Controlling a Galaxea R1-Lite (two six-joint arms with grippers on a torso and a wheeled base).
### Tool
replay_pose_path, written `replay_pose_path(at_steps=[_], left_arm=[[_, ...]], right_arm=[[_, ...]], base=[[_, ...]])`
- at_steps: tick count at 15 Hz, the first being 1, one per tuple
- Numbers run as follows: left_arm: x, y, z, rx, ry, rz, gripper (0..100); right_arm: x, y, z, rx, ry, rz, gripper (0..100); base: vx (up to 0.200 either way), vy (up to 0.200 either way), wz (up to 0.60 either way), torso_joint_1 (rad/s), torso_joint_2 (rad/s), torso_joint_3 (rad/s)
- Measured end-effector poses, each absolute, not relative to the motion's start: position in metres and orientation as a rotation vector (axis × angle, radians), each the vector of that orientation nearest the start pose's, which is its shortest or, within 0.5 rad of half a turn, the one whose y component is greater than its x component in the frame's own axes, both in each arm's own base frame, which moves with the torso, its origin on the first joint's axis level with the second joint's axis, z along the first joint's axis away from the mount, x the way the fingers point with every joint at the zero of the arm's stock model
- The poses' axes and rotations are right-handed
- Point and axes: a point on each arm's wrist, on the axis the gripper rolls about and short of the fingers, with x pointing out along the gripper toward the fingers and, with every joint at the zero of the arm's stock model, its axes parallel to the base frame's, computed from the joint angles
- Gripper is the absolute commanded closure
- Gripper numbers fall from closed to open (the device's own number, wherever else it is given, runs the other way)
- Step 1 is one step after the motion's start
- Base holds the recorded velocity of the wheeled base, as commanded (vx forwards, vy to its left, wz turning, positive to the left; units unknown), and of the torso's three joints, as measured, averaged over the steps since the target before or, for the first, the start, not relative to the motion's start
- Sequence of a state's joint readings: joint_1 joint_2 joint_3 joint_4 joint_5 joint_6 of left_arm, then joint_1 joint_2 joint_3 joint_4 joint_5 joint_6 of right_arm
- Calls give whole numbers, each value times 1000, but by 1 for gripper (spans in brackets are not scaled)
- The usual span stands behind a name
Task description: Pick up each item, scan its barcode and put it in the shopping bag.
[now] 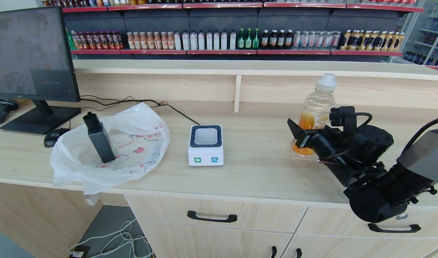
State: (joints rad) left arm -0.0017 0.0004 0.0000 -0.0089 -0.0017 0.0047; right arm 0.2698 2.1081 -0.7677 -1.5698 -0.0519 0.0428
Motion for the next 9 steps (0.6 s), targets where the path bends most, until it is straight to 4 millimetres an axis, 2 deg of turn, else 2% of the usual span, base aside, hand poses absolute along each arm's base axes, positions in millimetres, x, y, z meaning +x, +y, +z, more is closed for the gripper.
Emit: replay_pose_path(at_steps=[9], left_arm=[[-23, 0, 76, 5, -9, -3, 0]], right_arm=[[350, 95, 137, 82, -242, 221, 100]], base=[[0, 0, 0, 0, 0, 0]])
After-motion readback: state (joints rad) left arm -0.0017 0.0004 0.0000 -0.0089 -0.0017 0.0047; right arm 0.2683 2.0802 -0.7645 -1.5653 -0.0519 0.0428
